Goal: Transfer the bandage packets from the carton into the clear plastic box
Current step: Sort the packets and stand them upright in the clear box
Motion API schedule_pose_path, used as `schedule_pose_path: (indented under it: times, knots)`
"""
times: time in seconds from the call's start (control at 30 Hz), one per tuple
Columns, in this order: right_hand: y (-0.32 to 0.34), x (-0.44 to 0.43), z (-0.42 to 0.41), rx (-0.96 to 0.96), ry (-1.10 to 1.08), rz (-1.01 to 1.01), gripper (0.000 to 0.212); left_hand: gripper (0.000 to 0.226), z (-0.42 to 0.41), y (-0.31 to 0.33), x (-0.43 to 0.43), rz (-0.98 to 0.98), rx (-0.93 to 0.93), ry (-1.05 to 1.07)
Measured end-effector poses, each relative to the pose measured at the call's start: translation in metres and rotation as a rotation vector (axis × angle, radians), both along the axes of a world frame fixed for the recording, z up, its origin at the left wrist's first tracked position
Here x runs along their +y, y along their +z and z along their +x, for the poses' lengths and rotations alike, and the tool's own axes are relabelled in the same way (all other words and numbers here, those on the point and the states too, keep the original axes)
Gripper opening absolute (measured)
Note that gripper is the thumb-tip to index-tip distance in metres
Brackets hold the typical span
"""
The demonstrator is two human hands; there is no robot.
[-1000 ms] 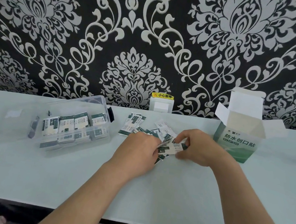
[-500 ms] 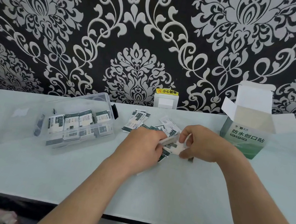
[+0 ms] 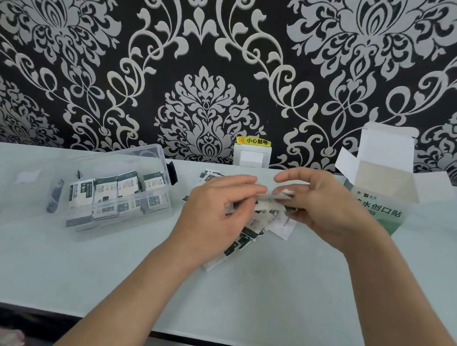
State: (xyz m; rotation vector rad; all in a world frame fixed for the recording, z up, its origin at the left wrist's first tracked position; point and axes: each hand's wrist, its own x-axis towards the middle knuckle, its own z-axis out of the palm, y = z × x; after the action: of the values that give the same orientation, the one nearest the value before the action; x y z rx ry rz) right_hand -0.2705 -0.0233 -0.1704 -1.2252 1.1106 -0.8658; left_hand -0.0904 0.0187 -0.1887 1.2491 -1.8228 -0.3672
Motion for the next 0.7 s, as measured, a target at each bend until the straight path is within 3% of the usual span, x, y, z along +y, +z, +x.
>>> schedule_pose_path:
  times: [0.1,0.2,0.27,0.33,0.43,0.57,0.7]
  knots:
    - [0.001,0.0,0.004,-0.227,-0.054,0.072,0.025,0.027,0.0,-0.003,0.0,0.012,-0.112,-0.109]
    - [0.002,-0.001,0.013,-0.387,-0.08,0.116,0.015,0.014,0.005,-0.006,-0.003,-0.075,-0.189,-0.033]
    - [0.002,-0.001,0.021,-0.503,-0.104,0.168,0.034,0.017,0.009,-0.005,-0.005,-0.133,-0.177,0.101]
    - [0.001,0.0,0.029,-0.429,-0.053,0.154,0.054,0.023,0.01,-0.004,-0.01,-0.112,-0.096,0.181]
    - [-0.003,0.008,0.052,-0.301,0.044,0.042,0.035,0.02,0.004,-0.003,-0.009,-0.121,-0.119,0.169]
    - [-0.004,0.002,0.068,-0.44,-0.317,0.188,0.017,0.019,-0.002,0.005,-0.004,0.091,-0.016,-0.051]
    - [-0.009,-0.005,0.061,-0.483,-0.474,0.342,0.015,0.025,0.015,0.009,-0.004,0.208,0.012,0.054]
